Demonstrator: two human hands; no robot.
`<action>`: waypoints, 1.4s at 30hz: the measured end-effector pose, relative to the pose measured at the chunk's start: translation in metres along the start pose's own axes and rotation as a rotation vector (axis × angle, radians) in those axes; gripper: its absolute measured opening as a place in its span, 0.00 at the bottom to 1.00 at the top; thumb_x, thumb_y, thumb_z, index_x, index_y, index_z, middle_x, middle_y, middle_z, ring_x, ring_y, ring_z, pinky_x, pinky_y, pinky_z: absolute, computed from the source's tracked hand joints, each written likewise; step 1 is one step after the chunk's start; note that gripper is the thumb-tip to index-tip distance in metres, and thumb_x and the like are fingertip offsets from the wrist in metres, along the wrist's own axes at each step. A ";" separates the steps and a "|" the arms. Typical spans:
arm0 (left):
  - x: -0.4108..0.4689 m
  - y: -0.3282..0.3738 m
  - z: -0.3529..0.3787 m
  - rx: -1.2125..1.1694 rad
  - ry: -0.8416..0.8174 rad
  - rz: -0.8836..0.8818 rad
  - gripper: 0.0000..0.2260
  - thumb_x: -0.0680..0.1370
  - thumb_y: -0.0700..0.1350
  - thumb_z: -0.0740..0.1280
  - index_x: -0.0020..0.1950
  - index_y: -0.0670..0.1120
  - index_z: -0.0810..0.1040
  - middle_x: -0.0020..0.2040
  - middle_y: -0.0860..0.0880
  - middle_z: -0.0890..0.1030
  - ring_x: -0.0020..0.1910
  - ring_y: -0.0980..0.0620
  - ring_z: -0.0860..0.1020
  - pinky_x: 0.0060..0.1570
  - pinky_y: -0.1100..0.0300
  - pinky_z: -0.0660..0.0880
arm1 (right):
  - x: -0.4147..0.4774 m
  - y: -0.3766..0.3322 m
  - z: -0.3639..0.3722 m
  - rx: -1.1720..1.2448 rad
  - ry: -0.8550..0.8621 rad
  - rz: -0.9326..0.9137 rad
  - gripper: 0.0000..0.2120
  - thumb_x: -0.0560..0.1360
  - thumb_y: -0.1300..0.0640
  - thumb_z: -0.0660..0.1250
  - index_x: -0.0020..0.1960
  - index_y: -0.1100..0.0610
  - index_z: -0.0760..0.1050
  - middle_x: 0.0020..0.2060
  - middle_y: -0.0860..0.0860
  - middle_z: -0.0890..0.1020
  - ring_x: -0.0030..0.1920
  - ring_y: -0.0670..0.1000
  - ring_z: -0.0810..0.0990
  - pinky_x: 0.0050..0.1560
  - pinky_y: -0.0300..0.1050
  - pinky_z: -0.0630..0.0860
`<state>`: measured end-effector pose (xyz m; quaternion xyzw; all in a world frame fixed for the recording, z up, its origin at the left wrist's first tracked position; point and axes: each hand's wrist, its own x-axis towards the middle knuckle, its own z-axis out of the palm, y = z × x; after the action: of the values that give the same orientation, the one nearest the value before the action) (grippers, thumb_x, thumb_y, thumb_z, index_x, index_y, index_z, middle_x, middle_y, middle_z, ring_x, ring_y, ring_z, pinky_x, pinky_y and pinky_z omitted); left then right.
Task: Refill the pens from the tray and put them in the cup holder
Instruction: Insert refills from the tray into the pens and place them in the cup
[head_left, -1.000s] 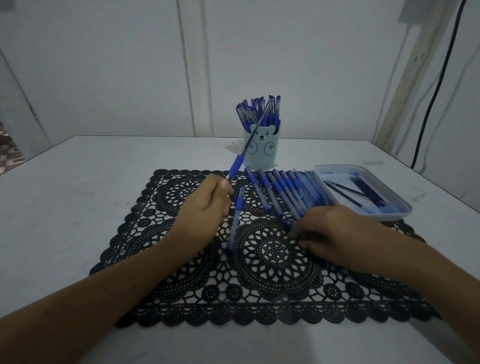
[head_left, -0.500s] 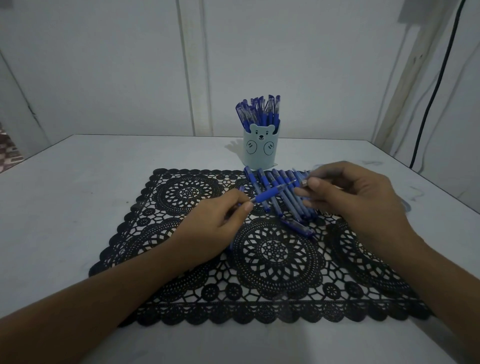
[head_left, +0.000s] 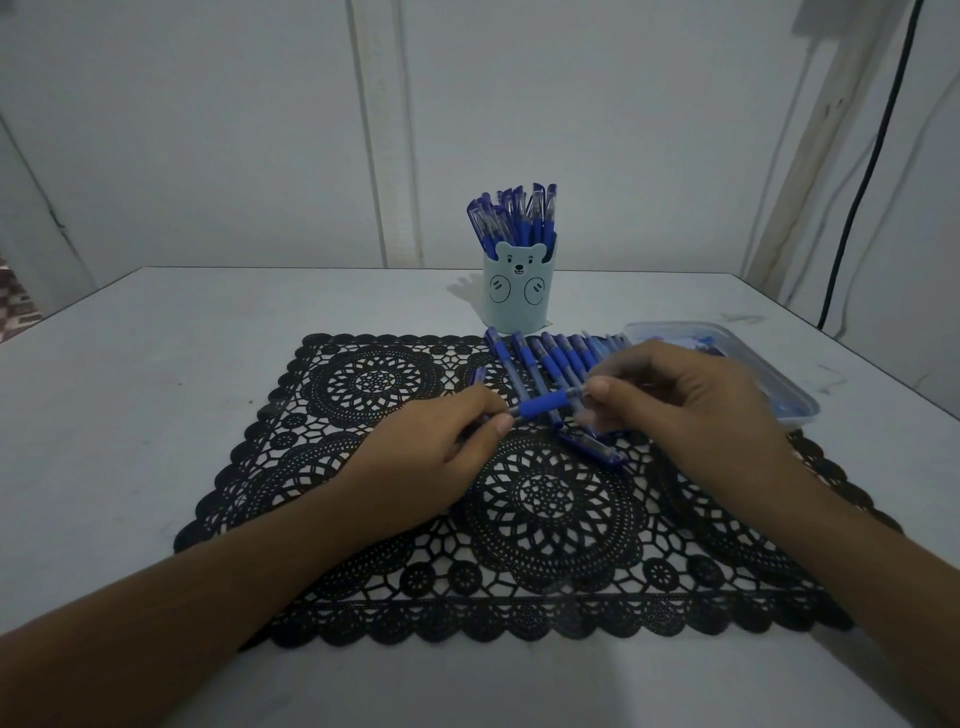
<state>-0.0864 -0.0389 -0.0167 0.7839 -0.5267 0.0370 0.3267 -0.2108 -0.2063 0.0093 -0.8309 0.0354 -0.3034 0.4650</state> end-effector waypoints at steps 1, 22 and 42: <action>-0.001 0.000 0.000 0.020 -0.006 0.009 0.06 0.79 0.48 0.59 0.50 0.51 0.75 0.28 0.55 0.71 0.28 0.58 0.70 0.28 0.68 0.64 | -0.001 0.000 0.001 -0.052 -0.016 0.015 0.06 0.73 0.56 0.65 0.38 0.54 0.77 0.32 0.46 0.83 0.30 0.43 0.81 0.36 0.30 0.76; -0.001 -0.001 0.001 0.120 -0.070 0.035 0.08 0.79 0.52 0.57 0.52 0.53 0.74 0.32 0.57 0.73 0.33 0.59 0.71 0.30 0.67 0.63 | 0.002 0.004 -0.012 -0.480 -0.332 -0.081 0.19 0.68 0.33 0.48 0.42 0.44 0.69 0.32 0.46 0.79 0.33 0.44 0.77 0.37 0.44 0.76; -0.003 -0.003 0.001 0.165 0.136 0.143 0.13 0.77 0.55 0.54 0.49 0.52 0.76 0.36 0.61 0.75 0.35 0.70 0.69 0.37 0.77 0.64 | 0.003 0.007 -0.010 -0.234 -0.320 -0.005 0.19 0.72 0.43 0.56 0.31 0.56 0.68 0.23 0.47 0.69 0.25 0.44 0.67 0.31 0.35 0.65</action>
<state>-0.0854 -0.0365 -0.0200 0.7643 -0.5529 0.1567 0.2925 -0.2122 -0.2189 0.0089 -0.9171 -0.0060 -0.1624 0.3641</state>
